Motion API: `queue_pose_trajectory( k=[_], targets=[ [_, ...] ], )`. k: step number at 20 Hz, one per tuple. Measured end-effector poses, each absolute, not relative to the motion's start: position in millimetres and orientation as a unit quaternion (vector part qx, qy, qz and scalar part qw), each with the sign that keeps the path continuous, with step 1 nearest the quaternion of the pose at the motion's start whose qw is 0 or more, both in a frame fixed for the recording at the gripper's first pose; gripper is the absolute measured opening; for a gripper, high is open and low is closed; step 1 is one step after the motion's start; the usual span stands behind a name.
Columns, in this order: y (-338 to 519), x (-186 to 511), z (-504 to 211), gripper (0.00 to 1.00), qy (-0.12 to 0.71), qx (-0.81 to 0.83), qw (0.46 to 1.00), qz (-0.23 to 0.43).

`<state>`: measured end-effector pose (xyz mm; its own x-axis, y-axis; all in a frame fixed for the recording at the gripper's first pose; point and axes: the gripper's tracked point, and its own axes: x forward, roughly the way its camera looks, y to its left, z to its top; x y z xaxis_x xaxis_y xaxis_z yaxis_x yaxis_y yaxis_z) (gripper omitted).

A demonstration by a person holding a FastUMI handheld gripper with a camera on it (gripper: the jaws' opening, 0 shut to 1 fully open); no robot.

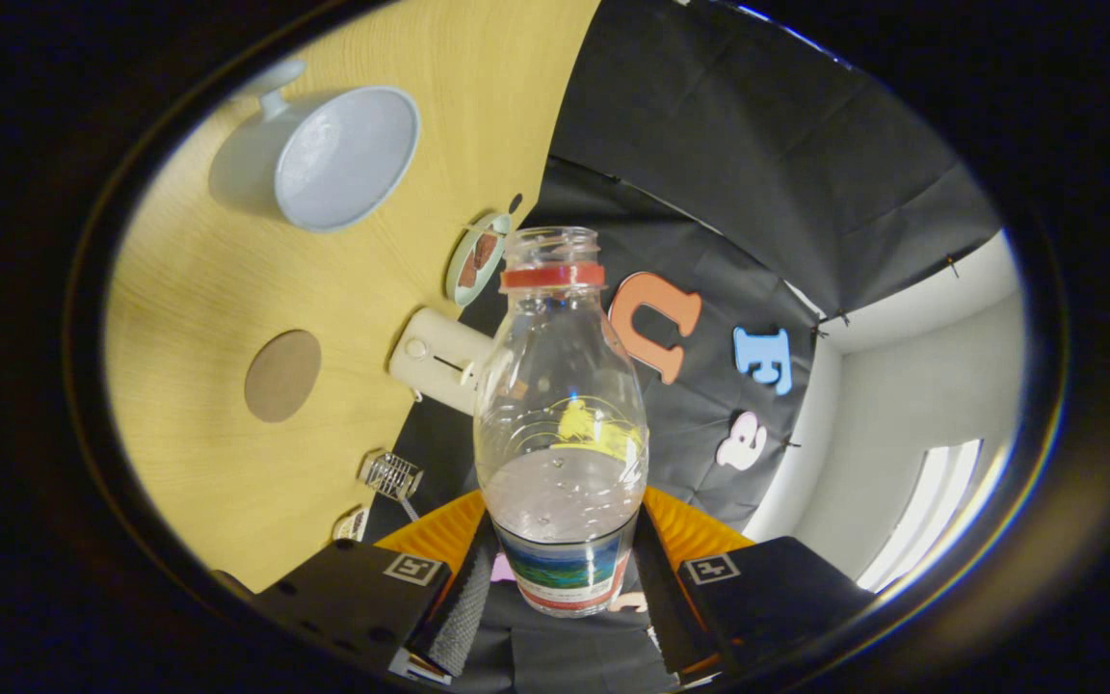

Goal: Take the bottle from table, then pour the juice into the cup, finally place the bottle on the coaster

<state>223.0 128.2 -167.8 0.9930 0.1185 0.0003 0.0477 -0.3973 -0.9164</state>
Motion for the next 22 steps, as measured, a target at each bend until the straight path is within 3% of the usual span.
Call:
queue_pose_trajectory(
  k=[7, 17, 22],
  targets=[
    [125, 217, -167, 0.77, -0.034, -0.805, 0.591, 0.037],
    [116, 203, -146, 0.77, -0.014, -0.692, 0.721, 0.039],
    [108, 197, -129, 0.77, 0.026, -0.569, 0.820, 0.051]
  ],
)
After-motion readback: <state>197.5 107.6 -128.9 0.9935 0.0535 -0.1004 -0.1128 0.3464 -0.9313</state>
